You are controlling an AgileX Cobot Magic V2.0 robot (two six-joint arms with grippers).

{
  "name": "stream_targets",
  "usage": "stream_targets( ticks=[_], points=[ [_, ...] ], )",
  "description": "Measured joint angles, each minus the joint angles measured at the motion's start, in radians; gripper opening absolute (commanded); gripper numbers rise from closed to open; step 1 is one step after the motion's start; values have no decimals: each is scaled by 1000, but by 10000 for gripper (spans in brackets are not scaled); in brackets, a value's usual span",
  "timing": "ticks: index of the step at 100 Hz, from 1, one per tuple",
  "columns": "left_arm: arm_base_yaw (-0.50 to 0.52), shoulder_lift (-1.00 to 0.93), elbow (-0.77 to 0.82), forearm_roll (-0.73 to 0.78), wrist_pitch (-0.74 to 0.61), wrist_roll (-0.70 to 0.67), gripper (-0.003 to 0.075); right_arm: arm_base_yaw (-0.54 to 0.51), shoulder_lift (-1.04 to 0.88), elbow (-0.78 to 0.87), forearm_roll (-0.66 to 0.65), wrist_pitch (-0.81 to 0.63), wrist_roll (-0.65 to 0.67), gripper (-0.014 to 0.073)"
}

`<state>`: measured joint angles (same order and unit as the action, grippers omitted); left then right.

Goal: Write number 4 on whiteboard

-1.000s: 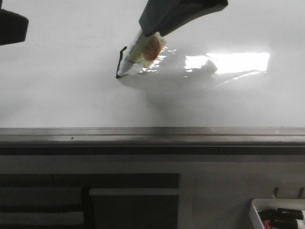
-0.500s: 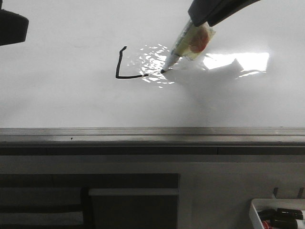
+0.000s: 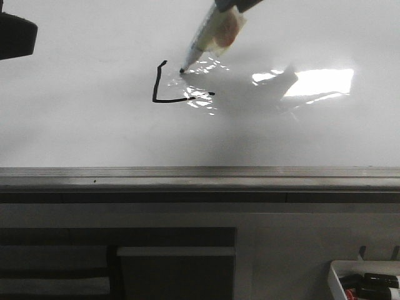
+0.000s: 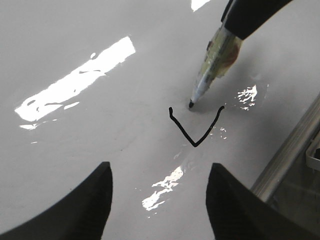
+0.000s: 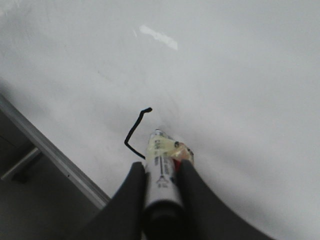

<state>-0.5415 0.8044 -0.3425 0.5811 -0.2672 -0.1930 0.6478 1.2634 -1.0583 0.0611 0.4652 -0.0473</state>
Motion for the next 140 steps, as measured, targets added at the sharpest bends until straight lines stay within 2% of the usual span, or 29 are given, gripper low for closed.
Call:
stream_targets(
  ticks=[45, 60, 80, 99, 131, 136, 140],
  points=[
    [0, 0, 0, 2, -2, 0, 387, 23, 1, 111, 96, 35, 0, -62],
    [-12, 20, 0, 2, -81, -2, 387, 69, -6, 78, 86, 68, -35, -62],
    [-82, 173, 0, 31, -205, -2, 387, 142, -12, 8, 86, 137, -84, -62],
    [-91, 336, 0, 45, -331, -2, 385, 149, -16, 0, 86, 178, -91, -62],
    [-91, 493, -50, 55, -407, -2, 383, 200, -17, 0, 76, 190, -92, -62],
    [-91, 499, -52, 58, -414, -2, 363, 202, -17, 0, 76, 189, -92, -62],
    [-91, 501, -54, 65, -414, -2, 317, 202, -17, 0, 76, 189, -92, -62]
  ],
)
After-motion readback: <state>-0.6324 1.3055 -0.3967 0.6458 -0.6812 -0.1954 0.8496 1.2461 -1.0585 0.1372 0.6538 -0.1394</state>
